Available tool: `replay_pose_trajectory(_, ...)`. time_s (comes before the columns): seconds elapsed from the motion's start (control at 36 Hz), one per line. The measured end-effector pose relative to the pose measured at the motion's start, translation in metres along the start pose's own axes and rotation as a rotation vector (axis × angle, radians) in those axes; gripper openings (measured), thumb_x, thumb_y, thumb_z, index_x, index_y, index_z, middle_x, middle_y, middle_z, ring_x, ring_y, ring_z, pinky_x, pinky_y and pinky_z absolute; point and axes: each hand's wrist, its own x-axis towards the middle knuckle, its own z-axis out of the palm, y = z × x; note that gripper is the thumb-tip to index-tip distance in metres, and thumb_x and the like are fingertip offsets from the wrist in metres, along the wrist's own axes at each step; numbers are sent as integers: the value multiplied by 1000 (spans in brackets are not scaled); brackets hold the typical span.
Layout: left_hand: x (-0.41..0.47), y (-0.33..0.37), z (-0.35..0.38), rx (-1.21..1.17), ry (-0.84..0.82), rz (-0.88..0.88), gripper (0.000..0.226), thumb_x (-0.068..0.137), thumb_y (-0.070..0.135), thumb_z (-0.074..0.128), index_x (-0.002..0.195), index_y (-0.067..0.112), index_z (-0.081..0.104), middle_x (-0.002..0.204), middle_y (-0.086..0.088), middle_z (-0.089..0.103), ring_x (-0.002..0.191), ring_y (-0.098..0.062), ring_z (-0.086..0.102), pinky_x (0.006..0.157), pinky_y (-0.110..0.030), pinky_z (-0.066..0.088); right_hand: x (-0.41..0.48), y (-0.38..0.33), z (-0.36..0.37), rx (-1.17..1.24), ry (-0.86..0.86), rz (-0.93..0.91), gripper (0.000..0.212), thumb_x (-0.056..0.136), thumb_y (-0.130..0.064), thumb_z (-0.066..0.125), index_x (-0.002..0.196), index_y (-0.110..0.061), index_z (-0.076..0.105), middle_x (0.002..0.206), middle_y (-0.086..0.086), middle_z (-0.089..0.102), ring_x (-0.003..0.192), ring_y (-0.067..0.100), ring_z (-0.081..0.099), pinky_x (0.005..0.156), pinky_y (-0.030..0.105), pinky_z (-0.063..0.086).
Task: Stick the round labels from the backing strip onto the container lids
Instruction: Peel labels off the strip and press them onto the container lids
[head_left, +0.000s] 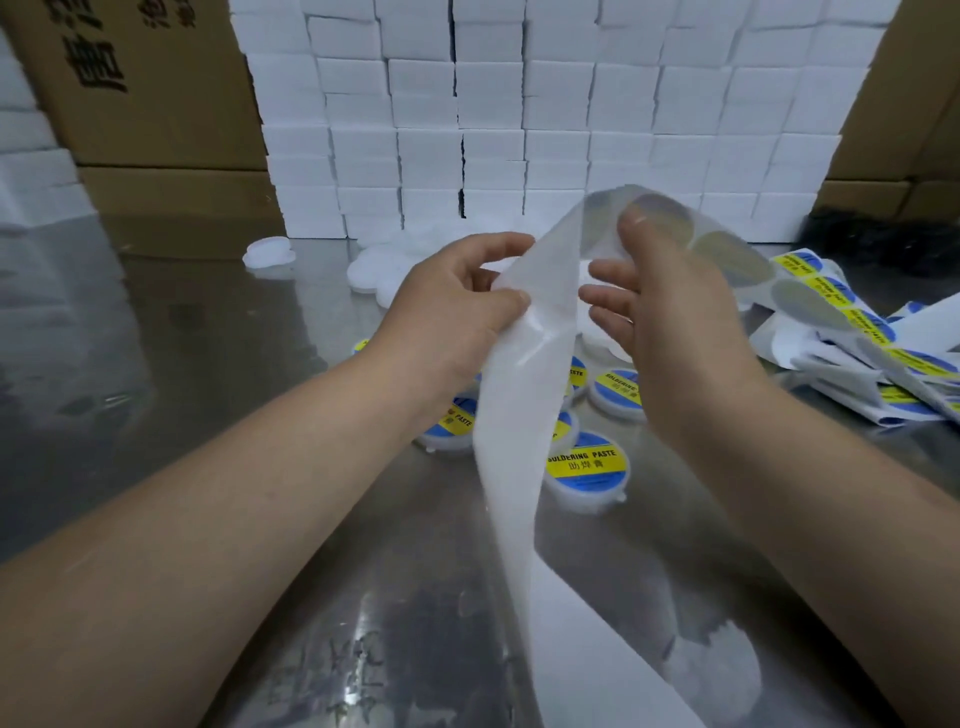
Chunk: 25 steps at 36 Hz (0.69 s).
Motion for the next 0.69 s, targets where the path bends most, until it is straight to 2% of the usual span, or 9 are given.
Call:
replay_pose_trajectory(0.17, -5, 2, 4, 106, -93, 3, 49, 83, -5, 48, 96, 41, 59, 75, 10, 57, 54, 2, 52, 52, -9, 44, -1, -3, 0, -27, 19, 43, 18, 86, -39, 56, 85, -22, 56, 99, 3, 65, 96, 13, 63, 88, 29, 46)
replay_pose_trajectory(0.22, -5, 1, 4, 118, -94, 1, 48, 81, -5, 47, 92, 40, 61, 74, 14, 58, 54, 5, 52, 52, -9, 44, -2, -3, 1, -48, 21, 32, 28, 85, -36, 59, 102, -14, 59, 99, 3, 65, 95, 13, 64, 86, 28, 47)
replay_pose_trajectory(0.28, -5, -1, 4, 141, -96, 5, 48, 80, -5, 47, 90, 41, 60, 76, 14, 58, 54, 7, 52, 50, -8, 42, -2, -3, 1, -113, 33, 35, 42, 84, -33, 60, 110, 0, 58, 107, 18, 63, 99, 26, 62, 91, 38, 48)
replay_pose_trajectory(0.36, -2, -4, 2, 220, -102, 4, 46, 79, 0, 50, 100, 41, 52, 84, 11, 58, 55, 5, 53, 48, -10, 43, -2, -3, 0, -215, 17, 2, 43, 83, -25, 60, 103, 12, 53, 107, 26, 59, 91, 33, 64, 94, 48, 44)
replay_pose_trajectory(0.42, 0, -6, 1, 254, -106, -7, 48, 77, 3, 52, 106, 40, 44, 84, 15, 60, 55, 4, 54, 48, -11, 43, -3, -1, 1, -272, -2, -13, 34, 83, -17, 58, 93, 15, 52, 92, 28, 63, 85, 38, 63, 89, 53, 46)
replay_pose_trajectory(0.47, 0, -8, 1, 259, -114, -21, 48, 76, 4, 53, 109, 38, 41, 79, 17, 61, 55, 4, 54, 49, -11, 43, -1, 2, -2, -305, -12, -11, 20, 82, -9, 54, 84, 11, 50, 72, 12, 54, 66, 28, 58, 69, 41, 55)
replay_pose_trajectory(0.53, 0, -10, 0, 308, -114, -21, 46, 76, 6, 54, 109, 36, 41, 75, 18, 61, 55, 4, 53, 50, -11, 44, 0, 2, -4, -327, -17, -24, 8, 80, -1, 49, 74, 4, 50, 62, 2, 47, 55, 14, 45, 50, 22, 40)
replay_pose_trajectory(0.61, 3, -10, -1, 438, -40, -3, 35, 78, 13, 53, 104, 35, 46, 78, 18, 61, 56, 7, 52, 46, -10, 41, 4, 4, -6, -343, 10, -39, 12, 78, 4, 45, 83, 7, 55, 70, 8, 50, 63, 17, 46, 56, 26, 37)
replay_pose_trajectory(0.69, 14, -9, -3, 423, 114, -31, 22, 82, 15, 50, 99, 28, 53, 77, 14, 58, 41, 6, 46, 37, -8, 32, 6, 7, -5, -357, 22, -35, 21, 77, 6, 42, 86, 2, 60, 68, 6, 55, 63, 18, 49, 56, 25, 40)
